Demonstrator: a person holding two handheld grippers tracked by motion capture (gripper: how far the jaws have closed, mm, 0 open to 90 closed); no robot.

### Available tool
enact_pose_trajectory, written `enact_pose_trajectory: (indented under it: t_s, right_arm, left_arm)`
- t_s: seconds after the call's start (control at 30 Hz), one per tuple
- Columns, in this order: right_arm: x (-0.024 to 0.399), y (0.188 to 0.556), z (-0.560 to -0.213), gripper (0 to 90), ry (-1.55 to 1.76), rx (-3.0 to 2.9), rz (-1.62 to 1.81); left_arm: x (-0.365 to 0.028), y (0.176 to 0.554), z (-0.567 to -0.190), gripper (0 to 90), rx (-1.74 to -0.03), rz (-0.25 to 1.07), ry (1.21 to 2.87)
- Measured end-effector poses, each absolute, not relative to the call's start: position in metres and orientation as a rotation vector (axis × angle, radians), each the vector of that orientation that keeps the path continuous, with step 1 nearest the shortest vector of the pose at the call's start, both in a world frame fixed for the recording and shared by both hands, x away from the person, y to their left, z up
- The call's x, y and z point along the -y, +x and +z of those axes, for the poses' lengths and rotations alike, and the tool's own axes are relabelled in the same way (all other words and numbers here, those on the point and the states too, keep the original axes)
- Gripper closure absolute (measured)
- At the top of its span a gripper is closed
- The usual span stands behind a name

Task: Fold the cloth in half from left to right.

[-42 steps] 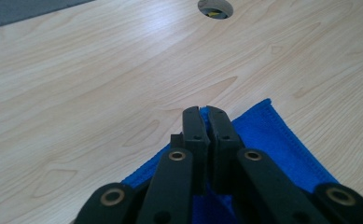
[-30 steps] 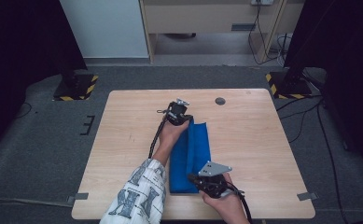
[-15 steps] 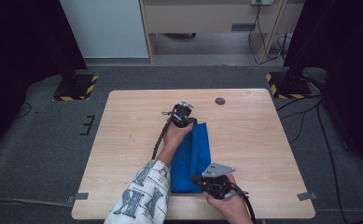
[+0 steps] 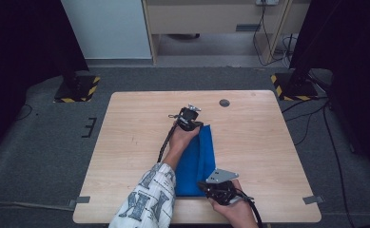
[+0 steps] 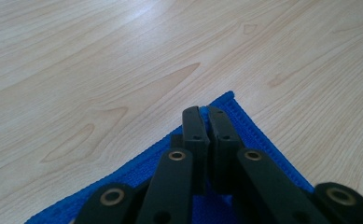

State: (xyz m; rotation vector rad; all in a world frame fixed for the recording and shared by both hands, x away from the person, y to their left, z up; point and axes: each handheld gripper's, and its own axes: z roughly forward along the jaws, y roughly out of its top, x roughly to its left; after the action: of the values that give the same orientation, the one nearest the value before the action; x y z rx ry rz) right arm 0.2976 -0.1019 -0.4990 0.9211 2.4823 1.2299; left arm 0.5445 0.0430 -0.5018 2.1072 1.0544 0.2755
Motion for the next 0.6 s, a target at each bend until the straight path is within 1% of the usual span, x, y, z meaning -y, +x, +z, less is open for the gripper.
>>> enact_pose_trajectory:
  t_s: [0.43, 0.6]
  right_arm:
    - [0.1093, 0.2928, -0.4972, 86.8, 0.93, -2.472, 1.221]
    - [0.1109, 0.2941, -0.5, 84.2, 0.947, -2.478, 1.209]
  left_arm:
    - [-0.0345, 0.5433, -0.5007, 86.5, -1.045, 0.262, 2.1]
    - [-0.0351, 0.5445, -0.5032, 85.0, -1.049, 0.254, 2.102]
